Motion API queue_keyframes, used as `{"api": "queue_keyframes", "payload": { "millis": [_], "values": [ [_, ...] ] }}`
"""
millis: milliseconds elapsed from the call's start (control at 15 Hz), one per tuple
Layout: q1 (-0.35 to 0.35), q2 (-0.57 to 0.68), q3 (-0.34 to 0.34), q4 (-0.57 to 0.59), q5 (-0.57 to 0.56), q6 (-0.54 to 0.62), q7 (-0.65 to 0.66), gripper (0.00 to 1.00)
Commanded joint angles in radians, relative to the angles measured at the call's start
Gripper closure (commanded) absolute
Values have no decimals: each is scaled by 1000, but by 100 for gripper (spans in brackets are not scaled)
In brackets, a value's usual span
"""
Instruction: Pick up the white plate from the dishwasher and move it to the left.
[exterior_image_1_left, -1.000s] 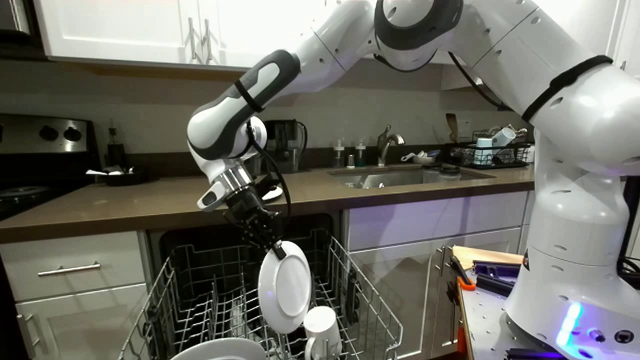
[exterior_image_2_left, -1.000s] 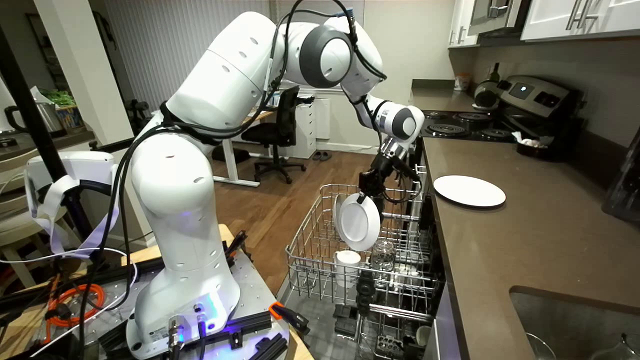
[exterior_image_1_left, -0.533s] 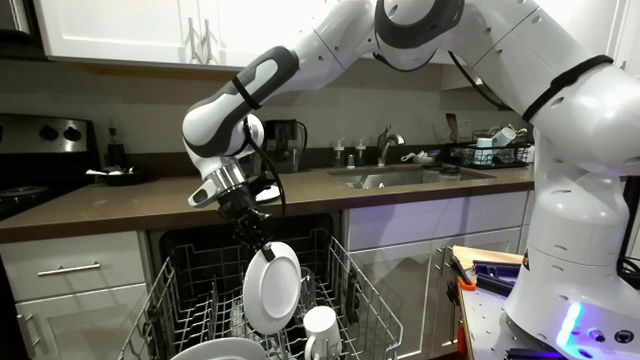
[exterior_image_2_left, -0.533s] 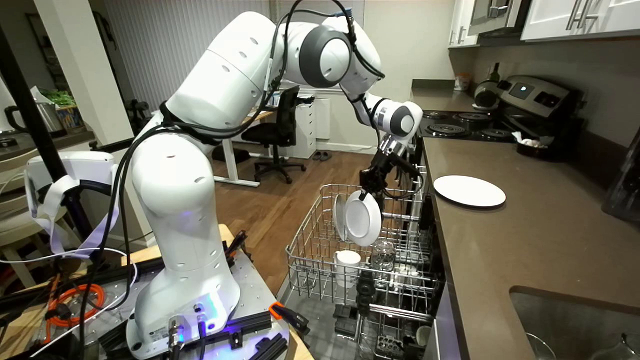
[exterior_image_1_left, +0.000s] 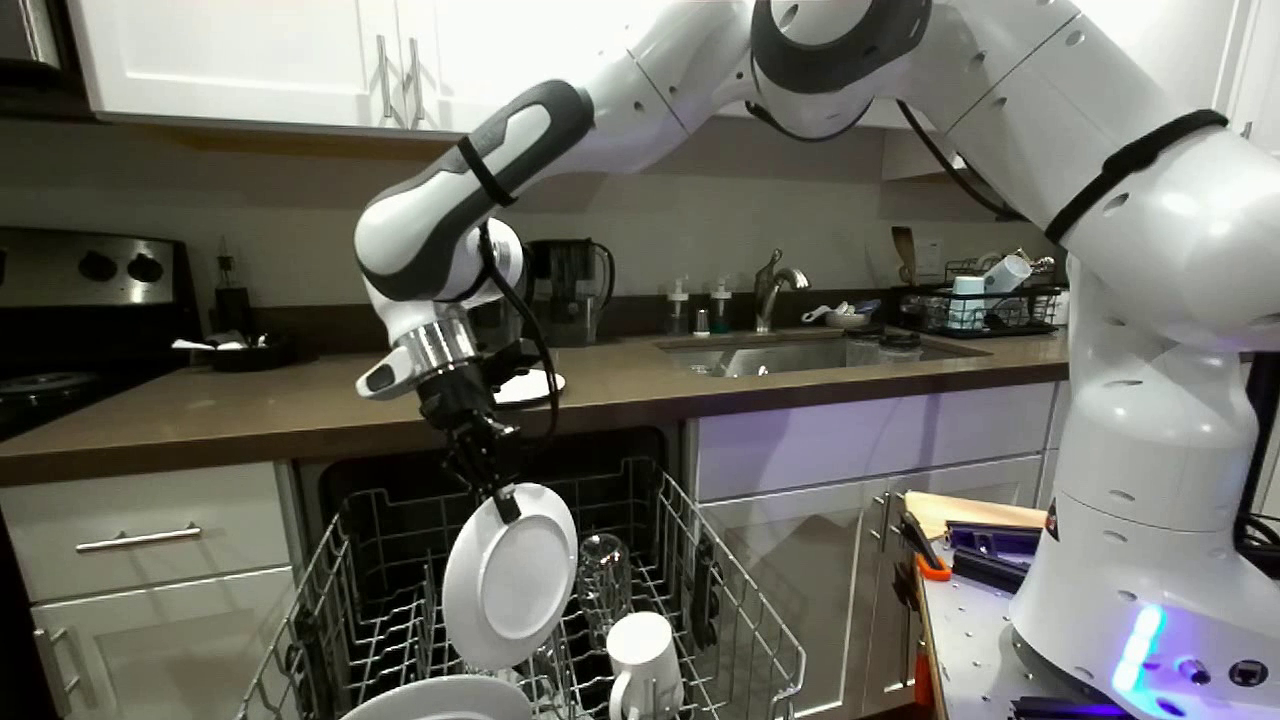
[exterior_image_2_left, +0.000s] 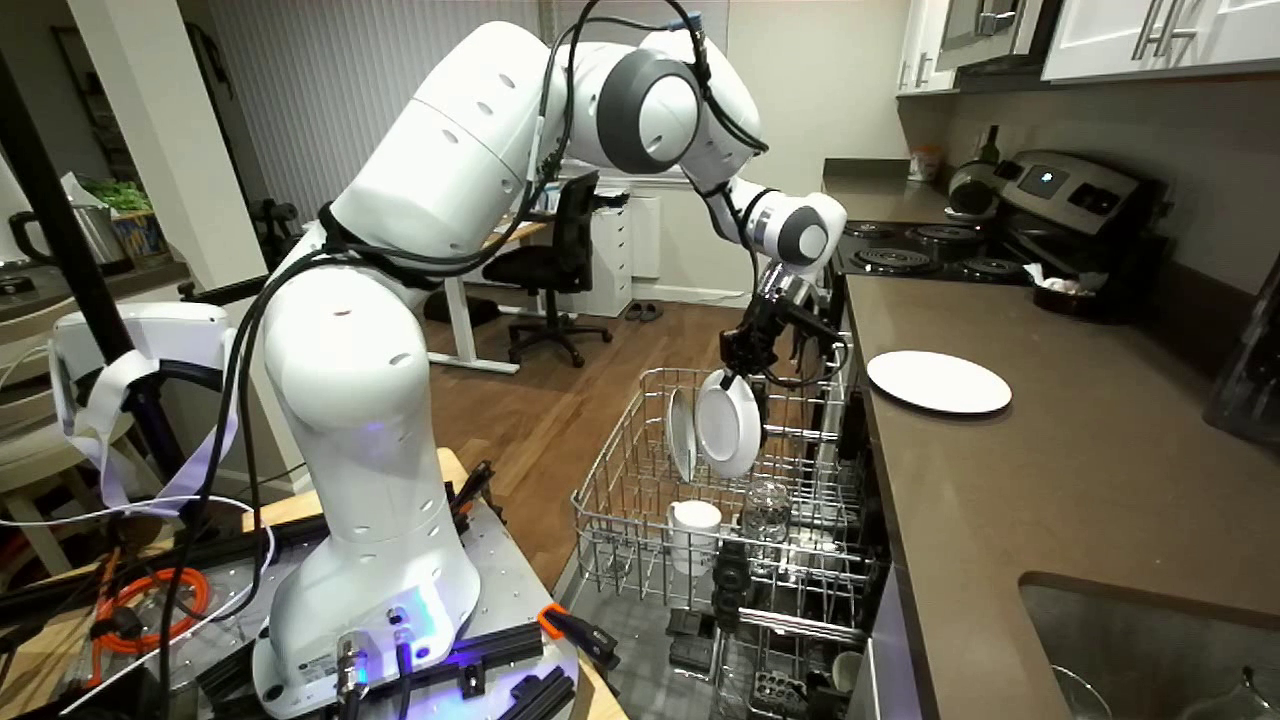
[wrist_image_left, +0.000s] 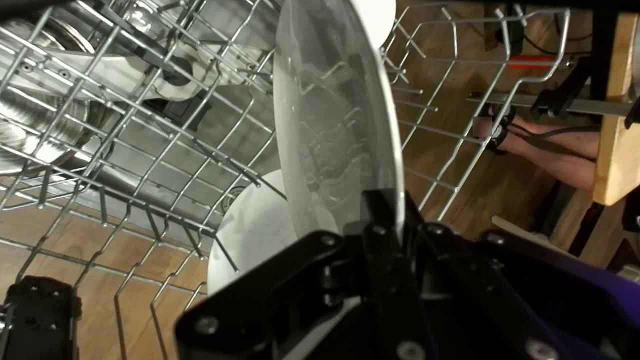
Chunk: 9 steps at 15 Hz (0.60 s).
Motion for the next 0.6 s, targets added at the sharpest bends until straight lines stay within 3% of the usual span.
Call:
{"api": "queue_keyframes", "payload": {
  "millis": [0,133,267,533],
  "values": [
    [-9,-37,9,-17,54,65,69,98],
    [-10,-42,11,-28,75,116,91,98],
    [-5,0,8,3,46,91,59,93],
    [-6,13,8,3,45,90,59,93]
  ]
}}
